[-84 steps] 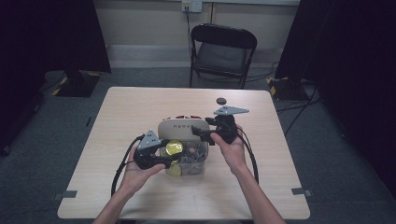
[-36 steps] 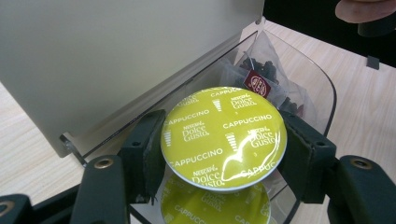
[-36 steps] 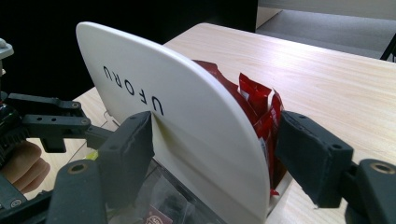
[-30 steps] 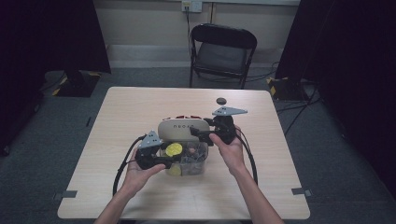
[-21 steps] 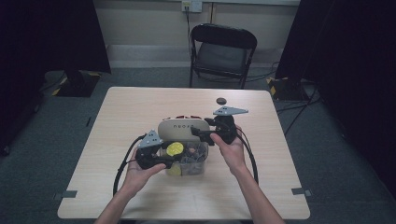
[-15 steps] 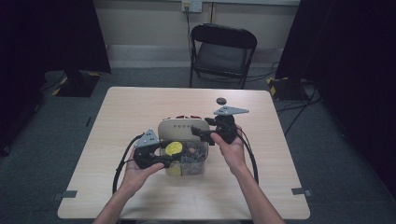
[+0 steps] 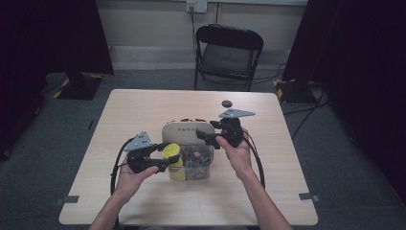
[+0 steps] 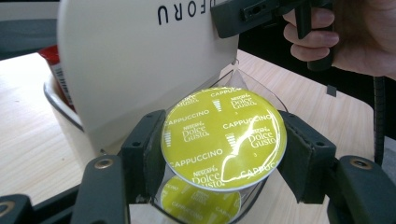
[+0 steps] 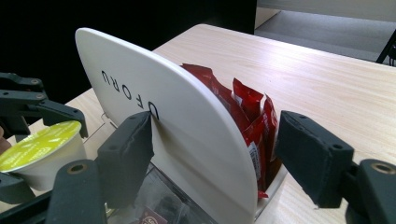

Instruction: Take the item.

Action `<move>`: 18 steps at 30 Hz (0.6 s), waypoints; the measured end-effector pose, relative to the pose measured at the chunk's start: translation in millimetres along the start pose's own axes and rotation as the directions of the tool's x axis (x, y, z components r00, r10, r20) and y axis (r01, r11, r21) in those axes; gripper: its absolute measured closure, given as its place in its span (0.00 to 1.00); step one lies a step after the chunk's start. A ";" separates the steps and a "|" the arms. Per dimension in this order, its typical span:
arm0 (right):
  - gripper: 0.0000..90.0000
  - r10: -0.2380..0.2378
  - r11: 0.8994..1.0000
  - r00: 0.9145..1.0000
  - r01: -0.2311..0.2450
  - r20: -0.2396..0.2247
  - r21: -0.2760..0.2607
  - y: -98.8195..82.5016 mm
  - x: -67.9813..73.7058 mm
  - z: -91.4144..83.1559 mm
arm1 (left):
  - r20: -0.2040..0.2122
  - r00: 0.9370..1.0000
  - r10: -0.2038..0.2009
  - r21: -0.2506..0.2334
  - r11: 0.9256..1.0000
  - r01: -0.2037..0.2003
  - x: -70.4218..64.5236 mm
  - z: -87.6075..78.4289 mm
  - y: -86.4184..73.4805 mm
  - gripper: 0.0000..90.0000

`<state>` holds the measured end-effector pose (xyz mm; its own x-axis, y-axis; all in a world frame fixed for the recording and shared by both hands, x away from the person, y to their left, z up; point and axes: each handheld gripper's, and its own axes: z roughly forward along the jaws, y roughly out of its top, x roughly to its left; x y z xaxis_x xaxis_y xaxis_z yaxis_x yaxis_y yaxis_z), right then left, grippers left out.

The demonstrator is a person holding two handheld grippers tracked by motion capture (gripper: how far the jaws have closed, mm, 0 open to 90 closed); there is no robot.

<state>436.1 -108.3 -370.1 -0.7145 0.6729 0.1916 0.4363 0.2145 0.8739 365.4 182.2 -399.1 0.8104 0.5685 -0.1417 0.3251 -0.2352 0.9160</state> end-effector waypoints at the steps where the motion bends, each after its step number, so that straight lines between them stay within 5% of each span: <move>1: 0.30 0.000 1.000 1.000 0.000 -0.001 0.001 0.1 0.0 0.1 | 0.007 1.000 -0.002 -0.002 1.000 0.002 -0.1 -1.1 0.2 0.42; 11: 0.31 -0.008 1.000 1.000 0.008 -0.006 0.006 0.5 1.3 2.2 | -0.009 1.000 0.023 -0.011 1.000 -0.023 1.3 -17.5 8.1 0.42; 18: 0.31 -0.009 1.000 1.000 0.009 -0.003 0.009 1.2 1.7 1.9 | -0.037 0.999 0.002 -0.028 1.000 -0.003 8.8 -31.1 5.1 0.42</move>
<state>436.5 -105.5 -369.6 -0.7204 0.6684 0.1850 0.4346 0.2272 0.8715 359.1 210.6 -383.9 0.7925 0.5969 -0.1255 0.3085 -0.2148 0.9267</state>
